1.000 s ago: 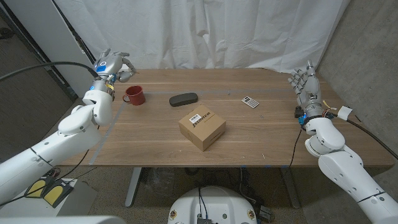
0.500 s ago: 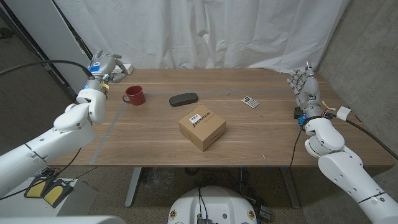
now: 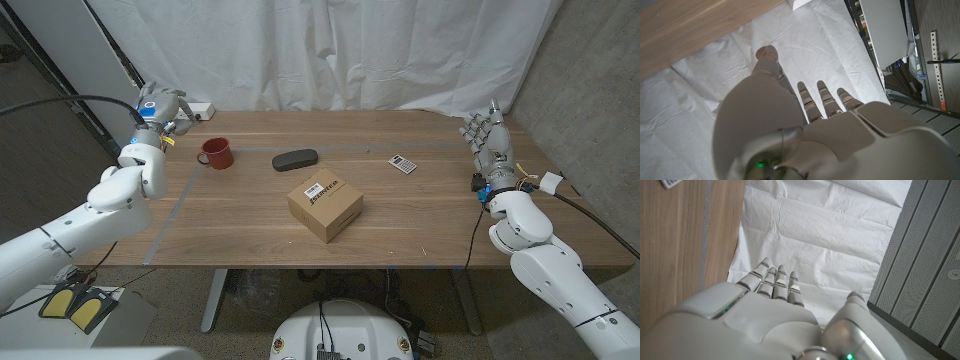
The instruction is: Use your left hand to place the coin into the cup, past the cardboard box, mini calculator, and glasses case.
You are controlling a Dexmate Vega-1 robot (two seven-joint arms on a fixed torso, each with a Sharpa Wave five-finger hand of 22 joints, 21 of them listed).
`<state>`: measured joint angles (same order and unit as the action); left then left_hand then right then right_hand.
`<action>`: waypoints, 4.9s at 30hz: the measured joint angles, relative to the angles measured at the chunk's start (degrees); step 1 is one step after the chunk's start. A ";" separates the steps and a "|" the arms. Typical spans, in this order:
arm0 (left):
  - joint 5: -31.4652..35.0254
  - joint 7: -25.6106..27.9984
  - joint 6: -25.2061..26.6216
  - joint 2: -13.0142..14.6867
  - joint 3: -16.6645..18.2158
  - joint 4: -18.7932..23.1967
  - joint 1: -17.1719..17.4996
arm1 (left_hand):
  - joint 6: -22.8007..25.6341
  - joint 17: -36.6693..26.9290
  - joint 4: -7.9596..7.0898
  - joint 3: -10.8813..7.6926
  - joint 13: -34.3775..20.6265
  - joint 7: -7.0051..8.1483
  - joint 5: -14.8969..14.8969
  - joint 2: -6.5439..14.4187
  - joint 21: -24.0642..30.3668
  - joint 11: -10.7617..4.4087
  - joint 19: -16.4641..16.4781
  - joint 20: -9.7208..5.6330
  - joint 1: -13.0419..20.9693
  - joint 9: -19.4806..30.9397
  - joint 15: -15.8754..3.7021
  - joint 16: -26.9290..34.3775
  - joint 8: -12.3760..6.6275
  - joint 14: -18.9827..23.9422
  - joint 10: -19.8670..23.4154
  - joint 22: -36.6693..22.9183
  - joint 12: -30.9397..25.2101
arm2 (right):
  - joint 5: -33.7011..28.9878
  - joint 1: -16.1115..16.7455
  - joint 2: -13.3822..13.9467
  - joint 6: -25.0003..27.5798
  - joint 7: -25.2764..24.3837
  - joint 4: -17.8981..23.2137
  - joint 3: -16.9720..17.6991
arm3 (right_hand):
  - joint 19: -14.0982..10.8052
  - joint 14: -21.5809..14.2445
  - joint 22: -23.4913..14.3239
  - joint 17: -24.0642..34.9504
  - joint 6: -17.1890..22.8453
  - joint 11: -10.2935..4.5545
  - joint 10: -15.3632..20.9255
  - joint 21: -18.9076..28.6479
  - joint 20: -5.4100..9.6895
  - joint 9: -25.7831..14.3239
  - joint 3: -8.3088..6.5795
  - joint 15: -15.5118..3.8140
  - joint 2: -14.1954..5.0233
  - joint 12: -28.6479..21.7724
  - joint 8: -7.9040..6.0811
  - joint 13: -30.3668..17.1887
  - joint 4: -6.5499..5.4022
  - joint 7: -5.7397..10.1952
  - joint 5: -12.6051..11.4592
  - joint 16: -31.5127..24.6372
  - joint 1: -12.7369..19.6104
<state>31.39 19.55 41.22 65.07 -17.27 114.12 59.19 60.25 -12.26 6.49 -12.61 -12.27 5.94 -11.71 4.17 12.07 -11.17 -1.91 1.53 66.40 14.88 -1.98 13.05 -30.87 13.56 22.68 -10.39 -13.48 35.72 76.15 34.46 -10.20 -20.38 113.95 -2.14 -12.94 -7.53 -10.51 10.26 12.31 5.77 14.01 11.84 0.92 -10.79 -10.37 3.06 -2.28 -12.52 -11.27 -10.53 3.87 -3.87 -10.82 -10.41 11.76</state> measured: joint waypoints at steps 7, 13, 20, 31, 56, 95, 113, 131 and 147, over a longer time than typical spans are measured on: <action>0.46 -0.26 0.02 -0.21 -1.55 -1.64 -1.93 | 0.00 0.00 0.00 0.00 0.00 0.00 0.00 0.06 0.00 -0.31 0.00 0.00 -0.06 0.00 -0.28 0.00 0.00 0.29 0.32 0.00 0.00 | 0.06 0.03 0.20 0.41 -0.20 0.23 -0.01 | 0.00 0.00 0.00 0.00 0.00 0.00 0.00 0.00 0.00 0.00 0.00 0.00 0.00 0.00 0.00 0.00 0.00 0.00 0.00 0.00 0.00; 1.37 -0.89 -0.34 -0.58 -2.57 -2.79 -3.21 | 0.00 0.00 0.01 0.00 0.00 0.00 0.00 0.06 0.02 -0.09 0.06 -0.06 -0.06 0.00 -0.29 0.00 0.00 0.29 0.54 0.00 0.00 | 0.06 0.37 0.38 0.58 -0.44 0.90 0.22 | 0.00 0.00 0.00 0.00 0.00 0.00 0.00 0.00 0.00 0.00 0.00 0.00 0.00 0.00 0.00 0.00 0.00 0.00 0.00 0.00 0.00; 3.16 -1.73 -0.50 -2.05 -7.45 -7.01 -8.59 | 0.00 -0.01 0.01 0.00 0.00 0.00 0.01 0.06 0.02 0.00 0.04 -0.56 -0.06 0.00 -0.29 -0.35 0.00 0.28 0.63 -0.01 0.00 | -0.21 0.82 0.29 0.98 -1.32 1.36 0.36 | 0.00 0.00 0.00 0.00 0.00 0.00 0.00 0.00 0.00 0.00 0.00 0.00 -0.32 0.00 0.00 0.00 0.00 0.00 0.00 0.00 -0.32; 4.77 -2.49 -0.95 -3.04 -9.56 -10.94 -11.09 | -0.01 -0.01 0.23 -0.20 -0.14 0.01 0.02 0.06 0.03 -0.20 0.04 -0.56 -0.06 0.00 -0.46 -0.34 0.00 0.45 0.83 -0.01 0.00 | -0.75 0.92 -0.27 1.05 -1.95 1.47 0.06 | 0.00 0.00 0.00 0.00 0.00 0.00 0.00 0.00 0.00 0.00 0.00 0.00 -0.32 0.00 0.00 0.00 0.00 0.00 0.00 0.00 -0.32; 6.14 -3.20 -4.23 -8.69 -16.97 -22.08 -19.22 | -0.03 -0.01 0.31 -0.56 -0.13 0.03 -0.23 -0.17 0.03 0.00 -0.02 -0.61 -0.29 0.00 -0.25 -0.56 0.00 0.67 1.03 -0.02 0.44 | -1.80 0.50 -0.73 2.23 -3.72 2.18 -0.56 | 0.00 0.00 0.00 0.00 0.00 0.00 0.00 0.00 0.00 0.00 0.00 0.00 -0.53 0.00 0.00 0.00 0.00 0.00 0.00 0.00 -0.09; 5.49 -4.70 -10.64 -15.17 -24.30 -34.10 -27.89 | -0.35 -0.01 0.32 -0.97 -0.12 0.35 -0.21 -0.46 -0.20 0.00 -0.01 -0.60 -0.59 0.00 -0.25 -0.77 0.00 0.66 1.03 -0.03 0.88 | -2.32 2.75 -0.40 5.32 -6.11 5.66 0.92 | 0.00 0.00 0.00 0.00 0.00 0.00 0.00 0.00 0.00 0.00 0.24 0.00 -0.52 0.00 0.00 0.00 0.24 0.00 0.00 0.00 -0.08; 4.27 -4.33 -10.03 -15.40 -24.87 -35.26 -27.37 | -0.47 -0.01 0.52 -1.20 -0.40 0.43 -0.21 -0.46 -0.19 0.00 -0.22 -0.40 -0.59 0.00 -0.25 -0.98 -0.01 0.65 1.03 -0.03 0.88 | -1.96 1.82 -0.08 6.74 -5.69 5.52 0.74 | 0.00 0.00 0.00 0.00 0.00 0.00 0.00 0.00 0.00 0.00 0.23 0.00 -0.83 0.00 0.00 0.00 0.24 0.00 0.00 0.00 0.23; 3.58 -6.49 -9.08 -15.05 -25.46 -34.94 -27.69 | -18.66 0.77 0.60 -1.95 -0.24 -0.59 -0.66 -0.09 -0.42 0.60 -1.86 1.24 -2.74 -3.77 -0.24 -2.05 1.84 -4.28 -6.41 -0.03 2.21 | -2.00 2.28 0.01 7.04 -6.01 6.12 0.84 | 0.00 0.00 0.00 0.00 0.00 0.00 0.00 0.00 0.00 0.00 0.23 0.00 -0.83 0.00 0.00 0.00 0.23 0.00 0.00 0.00 0.23; 2.64 -9.43 -7.01 -13.04 -24.83 -31.61 -26.54 | -24.51 0.81 0.43 -1.77 -0.24 -0.10 -0.66 -1.36 -0.42 1.63 -2.57 1.94 -2.39 -3.97 -0.25 -2.28 5.69 -6.15 -10.26 -0.03 2.46 | -2.26 2.07 0.02 7.04 -5.80 6.22 0.51 | 0.00 -0.30 0.00 0.00 0.00 0.00 0.00 0.00 0.00 0.00 0.23 0.30 -0.82 0.00 0.00 0.00 0.23 0.00 0.00 0.00 0.22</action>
<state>34.03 10.12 34.21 52.04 -42.11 82.51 32.64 35.74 -11.44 6.92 -14.38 -12.51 5.84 -12.37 2.81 11.65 -9.54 -4.48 3.47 64.02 10.91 -2.23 10.77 -25.18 7.41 12.42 -10.42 -11.02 33.46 78.22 34.47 -3.17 -26.18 120.17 -1.62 -12.94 -7.84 -10.51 10.26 12.31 5.77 14.01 11.84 0.92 -10.79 -10.14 3.36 -3.11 -12.52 -11.27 -10.53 4.11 -3.87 -10.82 -10.41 11.99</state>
